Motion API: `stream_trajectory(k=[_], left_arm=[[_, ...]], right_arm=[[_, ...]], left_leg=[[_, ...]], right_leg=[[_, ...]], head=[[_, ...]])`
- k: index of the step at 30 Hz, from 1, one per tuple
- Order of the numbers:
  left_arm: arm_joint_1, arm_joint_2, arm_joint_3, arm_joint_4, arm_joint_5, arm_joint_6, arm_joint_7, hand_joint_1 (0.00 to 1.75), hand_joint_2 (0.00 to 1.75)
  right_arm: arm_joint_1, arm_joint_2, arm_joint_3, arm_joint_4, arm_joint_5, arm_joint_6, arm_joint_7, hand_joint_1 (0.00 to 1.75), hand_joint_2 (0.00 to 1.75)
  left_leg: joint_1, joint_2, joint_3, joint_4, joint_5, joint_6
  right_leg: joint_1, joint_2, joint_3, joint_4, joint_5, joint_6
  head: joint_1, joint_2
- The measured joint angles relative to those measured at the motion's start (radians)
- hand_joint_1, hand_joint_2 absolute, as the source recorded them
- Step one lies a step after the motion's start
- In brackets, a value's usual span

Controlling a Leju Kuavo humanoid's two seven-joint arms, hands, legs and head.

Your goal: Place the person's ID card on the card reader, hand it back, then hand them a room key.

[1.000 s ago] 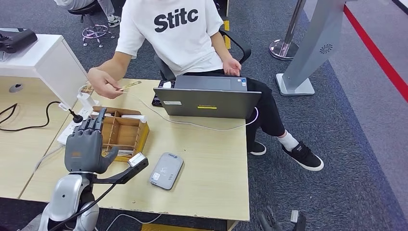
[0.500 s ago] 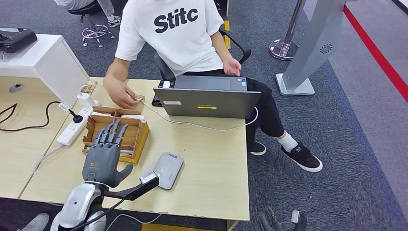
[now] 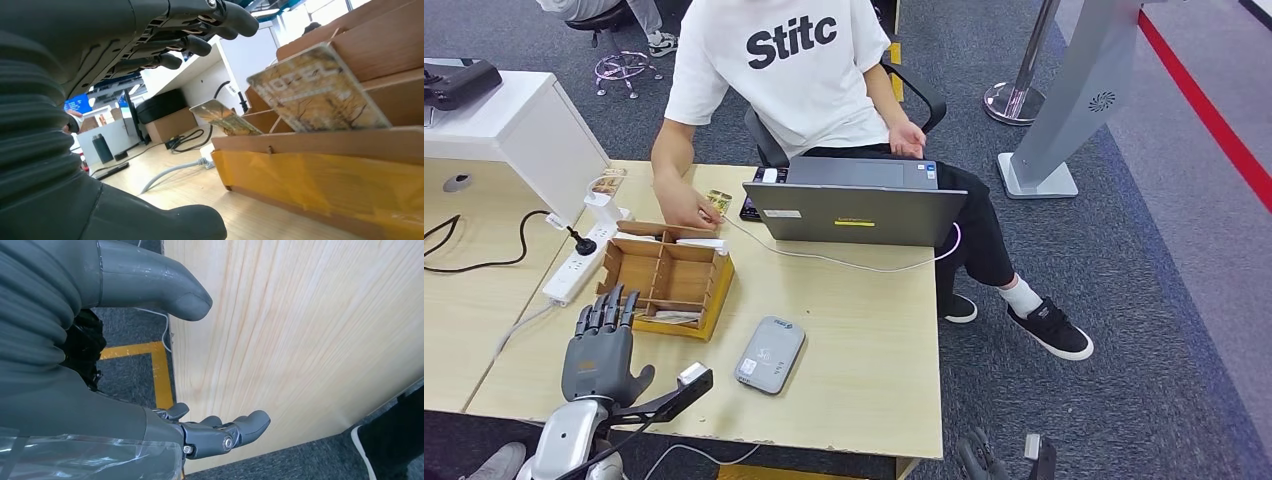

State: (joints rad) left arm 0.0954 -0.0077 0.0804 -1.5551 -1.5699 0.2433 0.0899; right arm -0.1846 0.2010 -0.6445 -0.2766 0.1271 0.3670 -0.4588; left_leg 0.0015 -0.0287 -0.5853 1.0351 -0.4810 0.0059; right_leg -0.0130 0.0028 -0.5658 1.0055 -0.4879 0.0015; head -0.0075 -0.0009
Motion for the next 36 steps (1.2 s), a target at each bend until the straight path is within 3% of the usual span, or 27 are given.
stream_trajectory(k=[10, 16, 36], left_arm=[[-0.056, 0.065, -0.027, 0.051, -0.001, 0.062, 0.064, 0.00, 1.75], [-0.081, 0.090, -0.041, 0.079, 0.006, 0.060, 0.049, 0.00, 1.75], [-0.116, 0.076, -0.096, 0.153, -0.001, 0.062, -0.014, 0.00, 1.75]], right_arm=[[-0.005, 0.010, 0.014, 0.000, 0.019, -0.001, 0.011, 0.00, 1.75], [-0.008, 0.016, 0.026, 0.000, 0.021, -0.004, 0.014, 0.00, 1.75], [-0.012, 0.025, 0.051, 0.000, 0.030, -0.005, 0.014, 0.00, 1.75]], left_leg=[[0.000, 0.000, 0.000, 0.000, 0.000, 0.000], [0.000, 0.000, 0.000, 0.000, 0.000, 0.000], [0.000, 0.001, 0.000, 0.000, 0.000, 0.000]], right_leg=[[0.000, 0.000, 0.000, 0.000, 0.000, 0.000], [0.000, 0.000, 0.000, 0.000, 0.000, 0.000], [0.000, 0.001, -0.001, 0.000, 0.000, 0.000]], head=[[0.000, 0.000], [0.000, 0.000], [0.001, 0.000]])
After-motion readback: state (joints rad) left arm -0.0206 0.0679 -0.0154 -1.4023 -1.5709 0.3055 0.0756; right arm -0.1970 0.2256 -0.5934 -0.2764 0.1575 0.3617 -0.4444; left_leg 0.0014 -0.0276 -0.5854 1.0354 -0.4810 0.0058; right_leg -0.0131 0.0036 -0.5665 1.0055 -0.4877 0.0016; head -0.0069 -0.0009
